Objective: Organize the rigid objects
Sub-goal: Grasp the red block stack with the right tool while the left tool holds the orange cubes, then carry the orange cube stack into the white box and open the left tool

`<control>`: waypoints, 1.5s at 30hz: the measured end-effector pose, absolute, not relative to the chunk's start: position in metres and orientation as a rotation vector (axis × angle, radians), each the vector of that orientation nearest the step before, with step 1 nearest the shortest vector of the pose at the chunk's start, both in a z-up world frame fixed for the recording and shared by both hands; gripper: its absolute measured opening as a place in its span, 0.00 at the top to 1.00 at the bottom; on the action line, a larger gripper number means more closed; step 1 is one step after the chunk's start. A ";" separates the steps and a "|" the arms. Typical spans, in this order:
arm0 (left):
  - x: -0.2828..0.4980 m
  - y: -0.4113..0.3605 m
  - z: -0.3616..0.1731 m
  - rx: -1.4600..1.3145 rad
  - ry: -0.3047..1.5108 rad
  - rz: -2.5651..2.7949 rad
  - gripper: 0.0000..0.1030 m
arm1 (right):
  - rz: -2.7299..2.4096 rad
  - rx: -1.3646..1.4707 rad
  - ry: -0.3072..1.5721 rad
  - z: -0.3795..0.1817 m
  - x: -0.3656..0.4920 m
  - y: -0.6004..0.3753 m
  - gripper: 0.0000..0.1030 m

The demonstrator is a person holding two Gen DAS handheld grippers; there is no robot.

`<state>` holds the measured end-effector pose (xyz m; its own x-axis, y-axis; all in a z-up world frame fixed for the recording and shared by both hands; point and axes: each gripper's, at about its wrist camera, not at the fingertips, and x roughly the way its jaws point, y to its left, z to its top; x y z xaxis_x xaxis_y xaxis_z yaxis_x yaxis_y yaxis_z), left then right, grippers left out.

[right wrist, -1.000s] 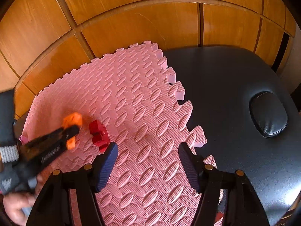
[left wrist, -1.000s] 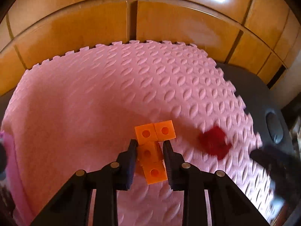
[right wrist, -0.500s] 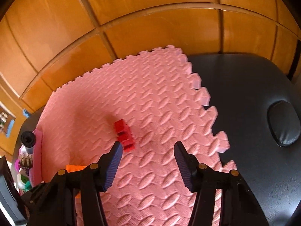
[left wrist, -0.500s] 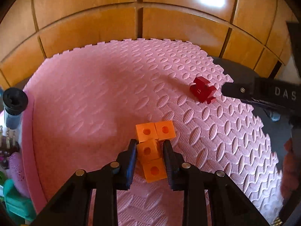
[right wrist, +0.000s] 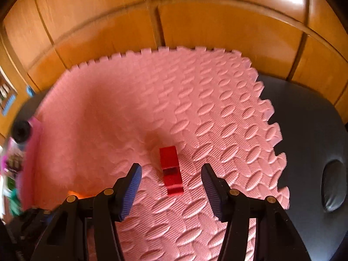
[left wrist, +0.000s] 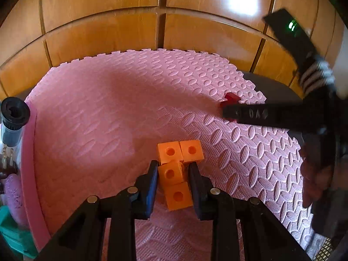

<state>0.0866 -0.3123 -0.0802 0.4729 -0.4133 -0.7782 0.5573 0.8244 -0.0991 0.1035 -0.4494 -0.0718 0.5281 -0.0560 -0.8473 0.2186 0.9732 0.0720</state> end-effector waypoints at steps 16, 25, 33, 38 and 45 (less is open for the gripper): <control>0.085 -0.310 -0.078 0.156 0.902 -0.596 0.73 | -0.076 0.301 0.948 -0.078 0.047 -0.447 0.86; 0.084 -0.311 -0.076 0.172 0.897 -0.580 0.73 | -0.099 0.151 0.903 -0.077 0.044 -0.430 0.86; 0.075 -0.294 -0.055 0.146 0.852 -0.554 0.73 | -0.124 0.116 0.864 -0.080 0.050 -0.424 0.86; 0.063 -0.281 -0.025 0.132 0.778 -0.556 0.73 | -0.124 0.119 0.863 -0.079 0.052 -0.423 0.86; 0.052 -0.263 0.003 0.123 0.724 -0.546 0.73 | -0.127 0.116 0.862 -0.080 0.052 -0.423 0.86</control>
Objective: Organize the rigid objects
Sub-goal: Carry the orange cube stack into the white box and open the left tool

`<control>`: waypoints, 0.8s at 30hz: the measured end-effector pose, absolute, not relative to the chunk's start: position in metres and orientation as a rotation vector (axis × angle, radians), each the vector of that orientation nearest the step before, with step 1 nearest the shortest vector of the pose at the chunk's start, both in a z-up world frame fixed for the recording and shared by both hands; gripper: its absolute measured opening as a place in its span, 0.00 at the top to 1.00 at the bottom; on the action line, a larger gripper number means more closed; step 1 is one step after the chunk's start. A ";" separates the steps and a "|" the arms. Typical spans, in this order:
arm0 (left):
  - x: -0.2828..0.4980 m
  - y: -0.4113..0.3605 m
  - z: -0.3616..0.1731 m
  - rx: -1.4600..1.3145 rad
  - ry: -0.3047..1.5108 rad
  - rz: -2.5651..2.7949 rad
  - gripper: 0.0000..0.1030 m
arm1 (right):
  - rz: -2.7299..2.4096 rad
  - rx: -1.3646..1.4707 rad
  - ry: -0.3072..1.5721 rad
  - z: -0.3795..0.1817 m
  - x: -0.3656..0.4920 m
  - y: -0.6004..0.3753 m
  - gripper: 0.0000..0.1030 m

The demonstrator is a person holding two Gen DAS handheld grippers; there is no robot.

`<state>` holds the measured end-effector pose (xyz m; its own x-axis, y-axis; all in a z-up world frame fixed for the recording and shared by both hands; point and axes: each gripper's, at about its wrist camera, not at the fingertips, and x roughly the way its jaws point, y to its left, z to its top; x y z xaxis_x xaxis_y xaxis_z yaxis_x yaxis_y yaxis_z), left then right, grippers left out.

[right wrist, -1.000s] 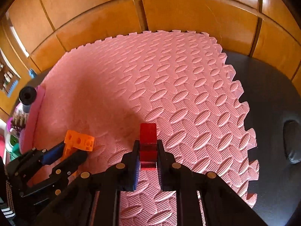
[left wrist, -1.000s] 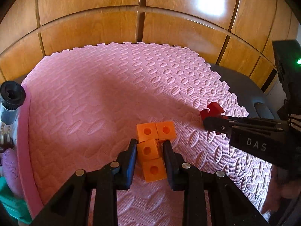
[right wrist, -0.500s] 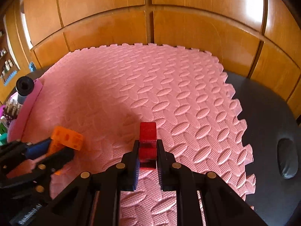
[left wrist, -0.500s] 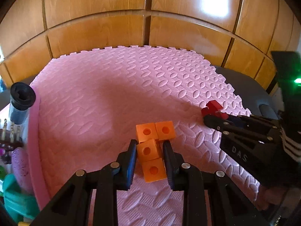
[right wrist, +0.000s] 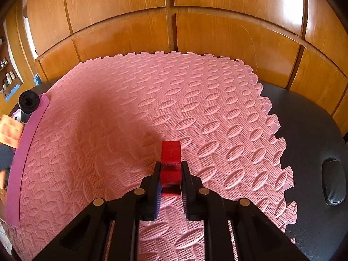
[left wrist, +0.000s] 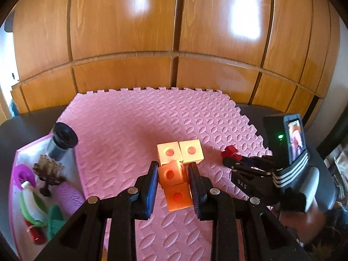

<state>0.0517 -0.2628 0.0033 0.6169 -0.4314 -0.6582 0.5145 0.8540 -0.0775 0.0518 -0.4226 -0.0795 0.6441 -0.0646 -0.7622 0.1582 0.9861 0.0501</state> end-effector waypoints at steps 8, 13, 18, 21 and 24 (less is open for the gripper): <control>0.040 -0.245 0.019 0.122 0.702 -0.536 0.73 | -0.133 0.107 0.862 -0.079 0.052 -0.421 0.86; 0.035 -0.234 0.024 0.120 0.696 -0.524 0.73 | -0.136 0.101 0.863 -0.079 0.052 -0.421 0.86; 0.032 -0.220 0.028 0.115 0.690 -0.506 0.73 | -0.138 0.097 0.863 -0.079 0.053 -0.421 0.86; 0.032 -0.213 0.029 0.112 0.691 -0.492 0.73 | -0.140 0.093 0.863 -0.079 0.053 -0.420 0.86; 0.032 -0.207 0.027 0.107 0.699 -0.485 0.73 | -0.143 0.089 0.864 -0.079 0.052 -0.419 0.86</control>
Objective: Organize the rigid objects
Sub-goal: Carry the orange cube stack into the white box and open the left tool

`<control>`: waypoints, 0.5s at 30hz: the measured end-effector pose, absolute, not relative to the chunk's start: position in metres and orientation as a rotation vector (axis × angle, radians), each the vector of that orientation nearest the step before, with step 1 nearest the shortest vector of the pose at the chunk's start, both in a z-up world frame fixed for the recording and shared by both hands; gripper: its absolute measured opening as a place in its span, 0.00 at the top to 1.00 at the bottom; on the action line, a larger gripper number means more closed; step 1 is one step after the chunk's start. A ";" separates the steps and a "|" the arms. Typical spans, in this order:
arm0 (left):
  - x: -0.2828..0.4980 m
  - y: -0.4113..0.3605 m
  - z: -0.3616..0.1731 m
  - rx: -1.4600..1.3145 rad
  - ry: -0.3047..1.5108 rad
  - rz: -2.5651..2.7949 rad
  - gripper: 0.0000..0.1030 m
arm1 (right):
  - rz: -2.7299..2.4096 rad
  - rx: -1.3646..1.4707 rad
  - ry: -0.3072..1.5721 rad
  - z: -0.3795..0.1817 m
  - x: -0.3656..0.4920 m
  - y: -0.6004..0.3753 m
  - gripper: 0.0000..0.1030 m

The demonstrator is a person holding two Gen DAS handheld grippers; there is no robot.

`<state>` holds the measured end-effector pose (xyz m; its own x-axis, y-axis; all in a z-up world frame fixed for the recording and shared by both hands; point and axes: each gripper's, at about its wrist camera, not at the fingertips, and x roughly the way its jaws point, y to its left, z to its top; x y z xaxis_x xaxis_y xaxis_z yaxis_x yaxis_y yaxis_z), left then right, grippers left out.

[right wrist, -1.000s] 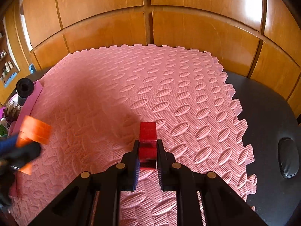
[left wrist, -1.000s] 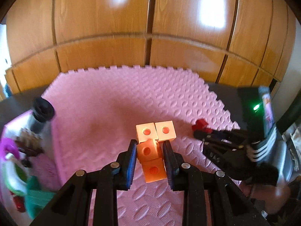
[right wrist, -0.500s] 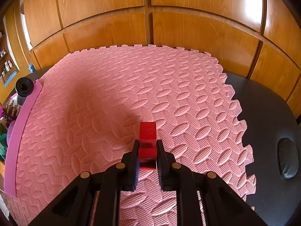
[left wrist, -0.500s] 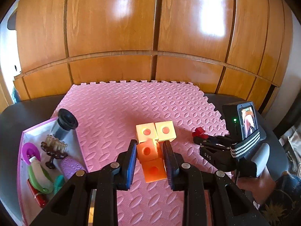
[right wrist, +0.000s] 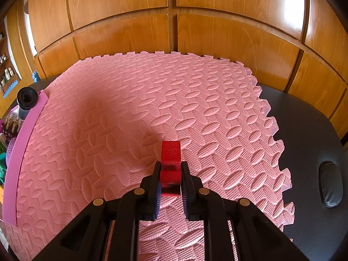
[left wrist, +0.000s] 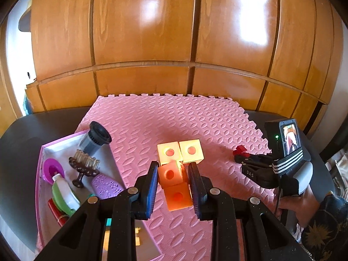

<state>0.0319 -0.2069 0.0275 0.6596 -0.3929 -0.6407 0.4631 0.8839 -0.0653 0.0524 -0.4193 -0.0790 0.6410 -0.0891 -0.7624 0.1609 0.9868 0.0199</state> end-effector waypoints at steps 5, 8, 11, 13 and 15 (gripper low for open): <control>0.033 -0.194 0.025 0.097 0.712 -0.476 0.73 | -0.144 0.085 0.864 -0.079 0.052 -0.419 0.86; 0.035 -0.175 0.027 0.068 0.716 -0.465 0.73 | -0.140 0.094 0.865 -0.079 0.052 -0.420 0.86; 0.036 -0.142 0.035 0.033 0.697 -0.433 0.73 | -0.143 0.087 0.866 -0.079 0.053 -0.420 0.86; 0.036 -0.116 0.039 0.025 0.681 -0.395 0.73 | -0.143 0.086 0.866 -0.079 0.053 -0.420 0.86; 0.034 -0.089 0.038 0.017 0.690 -0.358 0.73 | -0.143 0.086 0.866 -0.079 0.053 -0.420 0.86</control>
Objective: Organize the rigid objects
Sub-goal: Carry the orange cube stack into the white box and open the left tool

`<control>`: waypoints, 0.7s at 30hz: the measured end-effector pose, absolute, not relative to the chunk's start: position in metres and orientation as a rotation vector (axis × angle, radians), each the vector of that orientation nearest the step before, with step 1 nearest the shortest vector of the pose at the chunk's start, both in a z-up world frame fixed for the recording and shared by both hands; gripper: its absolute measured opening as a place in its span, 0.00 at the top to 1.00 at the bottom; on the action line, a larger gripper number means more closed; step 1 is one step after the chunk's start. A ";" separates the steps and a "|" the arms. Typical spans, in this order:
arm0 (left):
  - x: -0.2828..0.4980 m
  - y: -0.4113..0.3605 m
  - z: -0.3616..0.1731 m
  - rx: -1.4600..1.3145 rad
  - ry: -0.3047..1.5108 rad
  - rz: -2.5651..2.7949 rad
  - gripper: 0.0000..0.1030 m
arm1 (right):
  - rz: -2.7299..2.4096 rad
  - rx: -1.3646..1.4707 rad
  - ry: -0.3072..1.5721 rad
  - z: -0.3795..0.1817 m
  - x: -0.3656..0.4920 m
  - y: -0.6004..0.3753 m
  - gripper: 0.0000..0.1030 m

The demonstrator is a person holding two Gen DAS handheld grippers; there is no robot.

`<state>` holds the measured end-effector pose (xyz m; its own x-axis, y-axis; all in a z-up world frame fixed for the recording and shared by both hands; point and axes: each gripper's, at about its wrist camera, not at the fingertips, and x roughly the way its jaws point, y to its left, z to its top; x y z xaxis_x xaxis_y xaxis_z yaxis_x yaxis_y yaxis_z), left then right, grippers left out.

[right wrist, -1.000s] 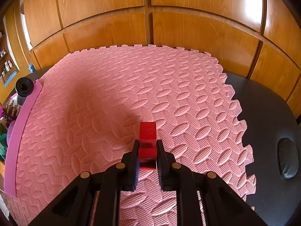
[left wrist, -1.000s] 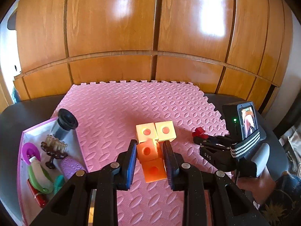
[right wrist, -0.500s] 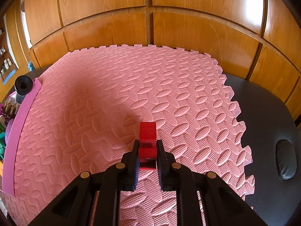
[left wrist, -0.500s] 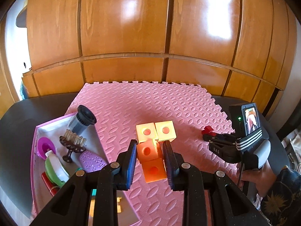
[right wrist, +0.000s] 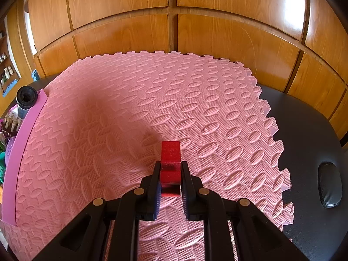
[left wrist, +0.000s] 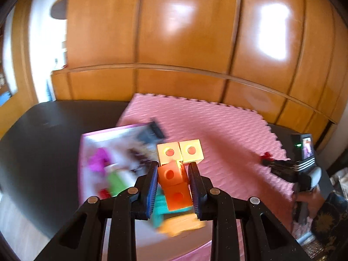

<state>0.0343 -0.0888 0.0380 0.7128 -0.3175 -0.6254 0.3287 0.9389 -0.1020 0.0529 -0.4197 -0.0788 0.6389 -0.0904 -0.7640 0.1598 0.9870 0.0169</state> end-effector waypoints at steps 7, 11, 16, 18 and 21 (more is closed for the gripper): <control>0.025 -0.029 0.000 -0.029 0.816 -0.252 0.73 | -0.145 0.081 0.866 -0.079 0.053 -0.419 0.86; 0.022 -0.018 -0.022 -0.082 0.885 -0.244 0.73 | -0.144 0.080 0.867 -0.079 0.053 -0.420 0.86; 0.022 -0.030 -0.031 -0.054 0.905 -0.261 0.73 | -0.145 0.077 0.867 -0.079 0.054 -0.420 0.86; 0.024 -0.035 -0.036 -0.044 0.920 -0.267 0.73 | -0.144 0.077 0.867 -0.079 0.054 -0.420 0.86; 0.025 -0.036 -0.042 -0.026 0.934 -0.244 0.73 | -0.145 0.076 0.867 -0.079 0.054 -0.420 0.86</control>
